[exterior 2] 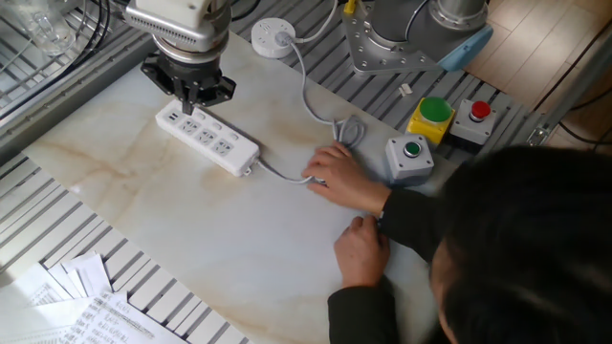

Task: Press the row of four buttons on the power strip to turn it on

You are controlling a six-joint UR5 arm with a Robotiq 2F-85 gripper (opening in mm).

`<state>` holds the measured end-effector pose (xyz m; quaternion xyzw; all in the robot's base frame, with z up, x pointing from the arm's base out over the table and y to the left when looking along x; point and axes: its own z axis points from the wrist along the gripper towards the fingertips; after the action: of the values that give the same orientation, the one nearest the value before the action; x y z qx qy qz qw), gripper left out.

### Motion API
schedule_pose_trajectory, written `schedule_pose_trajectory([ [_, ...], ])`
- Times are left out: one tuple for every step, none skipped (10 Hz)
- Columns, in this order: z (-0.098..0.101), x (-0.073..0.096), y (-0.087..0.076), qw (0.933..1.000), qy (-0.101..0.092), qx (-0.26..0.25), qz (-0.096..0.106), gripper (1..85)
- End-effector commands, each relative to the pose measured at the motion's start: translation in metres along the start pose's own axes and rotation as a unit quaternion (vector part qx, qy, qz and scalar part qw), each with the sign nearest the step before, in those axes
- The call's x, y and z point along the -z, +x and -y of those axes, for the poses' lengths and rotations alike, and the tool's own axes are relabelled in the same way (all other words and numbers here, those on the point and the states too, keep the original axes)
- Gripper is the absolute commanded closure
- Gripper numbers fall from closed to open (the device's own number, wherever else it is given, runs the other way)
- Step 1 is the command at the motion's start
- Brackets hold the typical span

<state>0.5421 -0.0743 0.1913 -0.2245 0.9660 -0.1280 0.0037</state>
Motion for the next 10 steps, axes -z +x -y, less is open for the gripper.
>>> schedule_pose_trajectory([
  [0.004,0.002,-0.009,0.9999,0.005,0.002,0.016,84.7],
  [0.001,0.002,-0.016,0.9995,0.000,-0.004,0.030,84.7],
  [-0.003,0.002,-0.009,0.9998,-0.008,0.006,0.017,84.7],
  [-0.012,0.002,-0.002,0.9996,-0.026,0.011,0.003,84.7],
  [-0.019,0.003,0.010,0.9988,-0.040,0.022,-0.019,84.7],
  [-0.023,0.004,0.020,0.9977,-0.048,0.029,-0.038,84.7],
  [-0.020,0.005,0.034,0.9960,-0.044,0.043,-0.064,84.7],
  [-0.011,0.005,0.040,0.9945,-0.027,0.064,-0.077,84.7],
  [-0.011,0.006,0.045,0.9924,-0.030,0.082,-0.087,84.7],
  [-0.013,0.007,0.048,0.9900,-0.036,0.101,-0.091,84.7],
])
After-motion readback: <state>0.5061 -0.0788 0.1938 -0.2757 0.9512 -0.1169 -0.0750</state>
